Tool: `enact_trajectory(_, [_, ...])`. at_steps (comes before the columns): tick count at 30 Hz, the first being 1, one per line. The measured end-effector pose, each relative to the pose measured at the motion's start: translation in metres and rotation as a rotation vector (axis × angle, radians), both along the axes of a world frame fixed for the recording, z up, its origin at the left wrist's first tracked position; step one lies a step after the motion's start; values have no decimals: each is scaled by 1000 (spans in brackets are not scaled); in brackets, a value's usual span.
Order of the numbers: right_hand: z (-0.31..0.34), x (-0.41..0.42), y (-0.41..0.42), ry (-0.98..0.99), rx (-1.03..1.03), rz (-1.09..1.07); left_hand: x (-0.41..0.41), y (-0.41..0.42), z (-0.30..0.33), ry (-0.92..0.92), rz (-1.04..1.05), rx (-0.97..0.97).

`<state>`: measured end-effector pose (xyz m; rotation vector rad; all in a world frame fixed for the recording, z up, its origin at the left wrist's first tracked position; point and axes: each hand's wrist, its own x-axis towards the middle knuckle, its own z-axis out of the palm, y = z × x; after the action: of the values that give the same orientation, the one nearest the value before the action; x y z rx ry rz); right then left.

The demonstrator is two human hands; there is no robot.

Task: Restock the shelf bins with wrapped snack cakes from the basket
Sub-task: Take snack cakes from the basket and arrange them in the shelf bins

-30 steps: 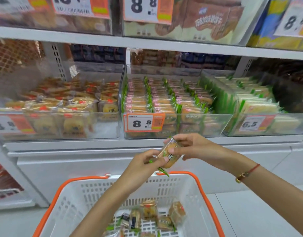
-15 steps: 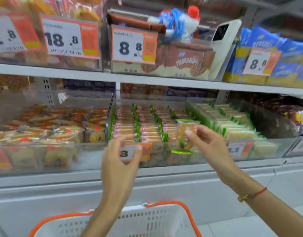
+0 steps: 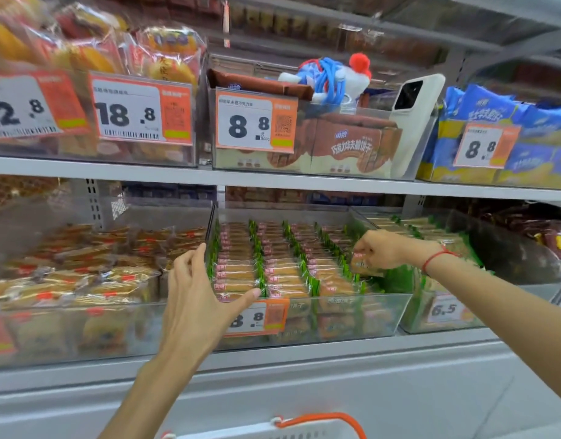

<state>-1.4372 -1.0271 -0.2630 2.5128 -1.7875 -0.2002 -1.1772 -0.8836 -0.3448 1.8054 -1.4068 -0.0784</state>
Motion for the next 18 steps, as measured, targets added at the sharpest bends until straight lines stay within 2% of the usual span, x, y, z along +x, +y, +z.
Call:
enact_trajectory(2, [-10, -1, -5, -52, -46, -5, 1, 0, -1, 0, -2, 0])
enact_trajectory(5, [-23, -10, -9, -158, -232, -3, 3, 2, -1, -2, -21, 2])
enact_trajectory(9, [-40, -17, -7, -196, -415, 37, 1, 3, -1, 3, -22, 3])
enact_trajectory(15, [-52, -16, -7, -196, -378, 83, 1, 3, -3, 31, -27, -5])
enact_trajectory(18, [-43, -18, -4, -154, -273, 103, 0, 3, -1, 34, -26, 1])
